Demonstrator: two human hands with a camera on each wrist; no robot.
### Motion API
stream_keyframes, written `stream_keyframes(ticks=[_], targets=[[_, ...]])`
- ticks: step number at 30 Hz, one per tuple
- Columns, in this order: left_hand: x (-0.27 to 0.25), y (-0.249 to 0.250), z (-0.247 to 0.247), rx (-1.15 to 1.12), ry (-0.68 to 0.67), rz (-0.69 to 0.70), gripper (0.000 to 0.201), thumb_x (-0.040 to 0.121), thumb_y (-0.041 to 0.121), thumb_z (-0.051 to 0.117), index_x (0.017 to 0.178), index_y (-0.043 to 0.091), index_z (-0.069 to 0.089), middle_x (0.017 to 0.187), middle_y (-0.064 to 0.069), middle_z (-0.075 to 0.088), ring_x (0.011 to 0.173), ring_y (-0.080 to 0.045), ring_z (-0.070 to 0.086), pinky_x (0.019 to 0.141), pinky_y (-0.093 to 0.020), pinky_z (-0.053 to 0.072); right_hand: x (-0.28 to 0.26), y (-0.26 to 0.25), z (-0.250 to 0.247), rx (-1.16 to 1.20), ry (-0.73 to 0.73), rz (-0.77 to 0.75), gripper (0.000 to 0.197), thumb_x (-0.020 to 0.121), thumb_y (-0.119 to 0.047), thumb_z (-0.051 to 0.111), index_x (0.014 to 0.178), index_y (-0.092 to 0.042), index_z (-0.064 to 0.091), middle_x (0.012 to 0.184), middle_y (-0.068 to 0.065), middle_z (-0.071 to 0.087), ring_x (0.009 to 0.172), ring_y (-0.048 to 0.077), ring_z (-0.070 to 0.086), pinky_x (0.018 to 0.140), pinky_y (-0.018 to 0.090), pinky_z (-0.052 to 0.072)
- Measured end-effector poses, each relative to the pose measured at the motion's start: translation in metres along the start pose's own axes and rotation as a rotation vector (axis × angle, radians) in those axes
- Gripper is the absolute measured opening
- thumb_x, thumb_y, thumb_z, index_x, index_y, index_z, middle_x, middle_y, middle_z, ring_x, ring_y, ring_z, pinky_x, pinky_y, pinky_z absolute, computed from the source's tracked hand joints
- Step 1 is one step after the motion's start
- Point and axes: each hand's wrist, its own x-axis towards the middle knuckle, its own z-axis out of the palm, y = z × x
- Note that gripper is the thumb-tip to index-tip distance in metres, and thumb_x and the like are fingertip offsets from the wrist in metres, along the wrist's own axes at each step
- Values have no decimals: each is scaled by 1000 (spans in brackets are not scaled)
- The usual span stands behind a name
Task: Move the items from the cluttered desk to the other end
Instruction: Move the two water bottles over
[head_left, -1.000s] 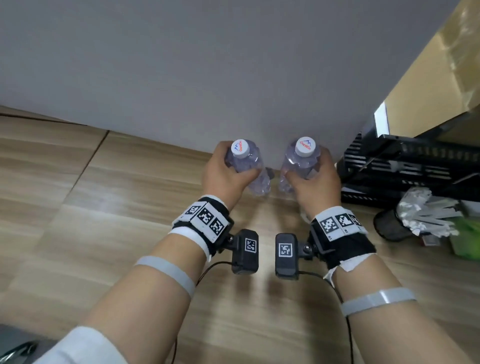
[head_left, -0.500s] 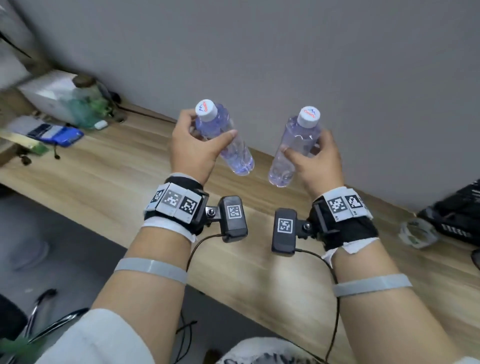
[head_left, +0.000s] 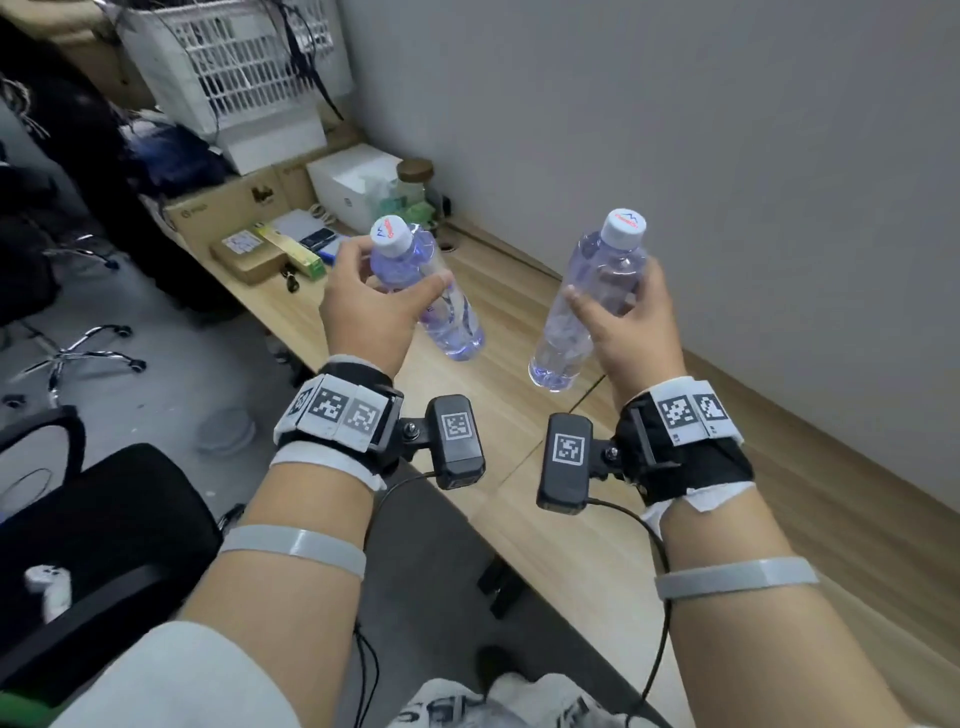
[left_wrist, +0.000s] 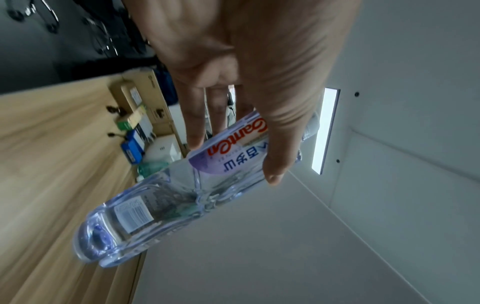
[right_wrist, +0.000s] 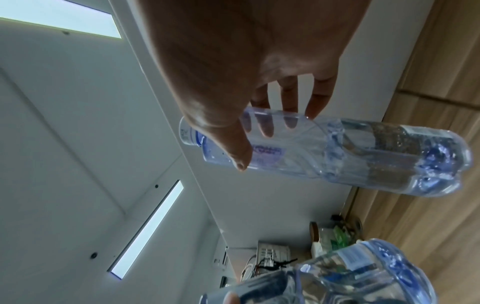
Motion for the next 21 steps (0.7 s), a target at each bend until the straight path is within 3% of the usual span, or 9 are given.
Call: stream_keyframes(ticks=[3, 6, 11, 14, 18, 21], targets=[[33, -13, -23, 29, 40, -16, 60, 56, 41, 90, 105, 21, 62, 98, 3, 73, 86, -18, 70, 83, -42, 59, 17, 3, 36, 26, -18, 3, 49, 80, -25, 77, 123, -21, 53, 116, -7, 65, 108, 10, 63, 99, 47, 51], [73, -29, -37, 39, 71, -24, 60, 56, 43, 90, 104, 21, 61, 99, 3, 74, 90, -18, 72, 85, -46, 58, 43, 8, 75, 40, -49, 5, 49, 81, -25, 76, 124, -24, 53, 119, -7, 64, 112, 11, 61, 101, 48, 49], [149, -64, -40, 88, 93, -38, 60, 55, 44, 90, 103, 22, 61, 101, 2, 72, 93, -19, 70, 87, -46, 58, 105, 29, 144, 61, -83, 24, 50, 80, -29, 76, 125, -29, 52, 123, -8, 63, 116, 12, 59, 103, 49, 47], [198, -86, -31, 120, 70, -57, 56, 58, 36, 91, 103, 21, 61, 100, 2, 72, 93, -20, 69, 87, -45, 57, 145, 45, 186, 70, -79, 50, 51, 81, -25, 76, 126, -26, 52, 124, -7, 62, 116, 11, 58, 104, 47, 47], [251, -119, -26, 175, 23, -61, 54, 62, 32, 91, 106, 20, 61, 101, 2, 72, 96, -24, 67, 86, -42, 57, 189, 61, 237, 65, -70, 90, 51, 82, -19, 77, 126, -21, 52, 121, -10, 60, 110, 6, 55, 102, 37, 45], [282, -140, -26, 200, 9, -78, 52, 65, 27, 91, 107, 20, 61, 101, 0, 72, 96, -26, 66, 77, -30, 58, 210, 72, 265, 45, -74, 107, 54, 81, -18, 77, 128, -23, 51, 120, -13, 58, 108, 3, 53, 95, 27, 41]])
